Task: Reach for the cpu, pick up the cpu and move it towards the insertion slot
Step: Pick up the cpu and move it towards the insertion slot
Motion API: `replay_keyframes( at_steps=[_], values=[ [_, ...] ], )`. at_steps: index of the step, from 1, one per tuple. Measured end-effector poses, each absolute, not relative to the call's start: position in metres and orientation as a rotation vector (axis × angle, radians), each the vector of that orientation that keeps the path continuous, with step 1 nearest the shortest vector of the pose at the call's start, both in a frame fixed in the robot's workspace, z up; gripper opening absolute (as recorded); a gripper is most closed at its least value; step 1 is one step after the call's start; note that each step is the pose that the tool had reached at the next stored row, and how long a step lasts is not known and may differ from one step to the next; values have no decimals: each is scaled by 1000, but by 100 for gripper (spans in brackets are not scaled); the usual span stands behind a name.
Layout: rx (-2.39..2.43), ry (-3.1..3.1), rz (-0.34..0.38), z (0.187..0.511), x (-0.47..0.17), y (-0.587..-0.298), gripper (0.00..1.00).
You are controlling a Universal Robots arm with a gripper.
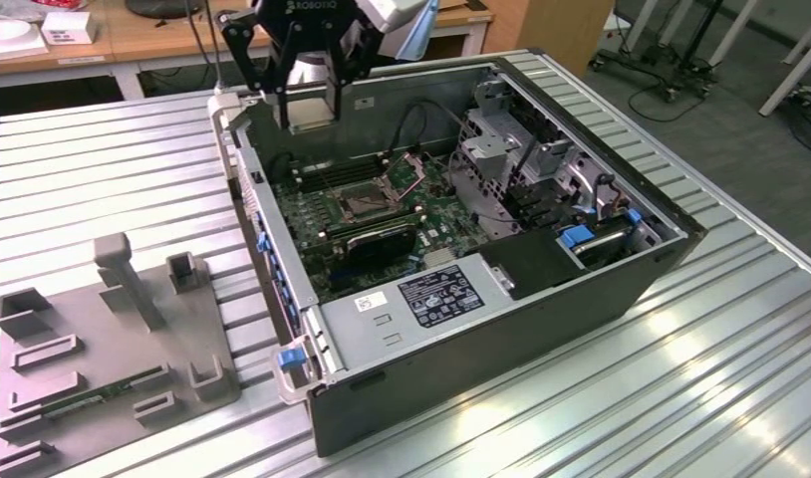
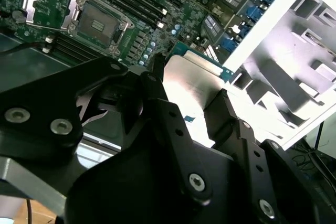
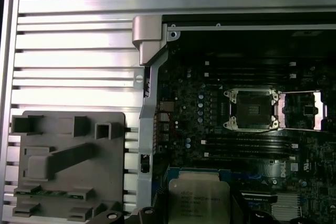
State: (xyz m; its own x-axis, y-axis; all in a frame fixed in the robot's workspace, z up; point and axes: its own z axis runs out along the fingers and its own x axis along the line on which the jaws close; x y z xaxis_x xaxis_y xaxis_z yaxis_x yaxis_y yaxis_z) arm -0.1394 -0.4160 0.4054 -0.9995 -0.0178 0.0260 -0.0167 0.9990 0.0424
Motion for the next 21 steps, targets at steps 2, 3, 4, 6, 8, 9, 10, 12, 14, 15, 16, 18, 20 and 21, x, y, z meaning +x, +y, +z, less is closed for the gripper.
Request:
replay_keyframes(
  at_steps=[2,3,4,6,8,9,10,12,14,15,16,18,20,21],
  values=[
    [27,-3114,-66,405,-137,-416,55],
    [27,-3114,-66,405,-136,-415,55],
    [27,-3114,-66,405,-135,-415,55],
    [27,-3114,-66,405,-133,-415,55],
    [27,-3114,-66,405,-130,-414,55],
    [27,-3114,-67,405,-129,-414,55],
    [27,-3114,-67,405,-128,-414,55],
    [27,-3114,-68,405,-125,-413,55],
    [27,-3114,-68,405,-122,-413,55],
    [27,-3114,-68,405,-121,-412,55],
    [27,-3114,-69,405,-120,-412,55],
    [27,-3114,-70,405,-117,-411,55],
    [27,-3114,-71,405,-114,-411,55],
    [27,-3114,-71,405,-112,-410,55]
  ],
)
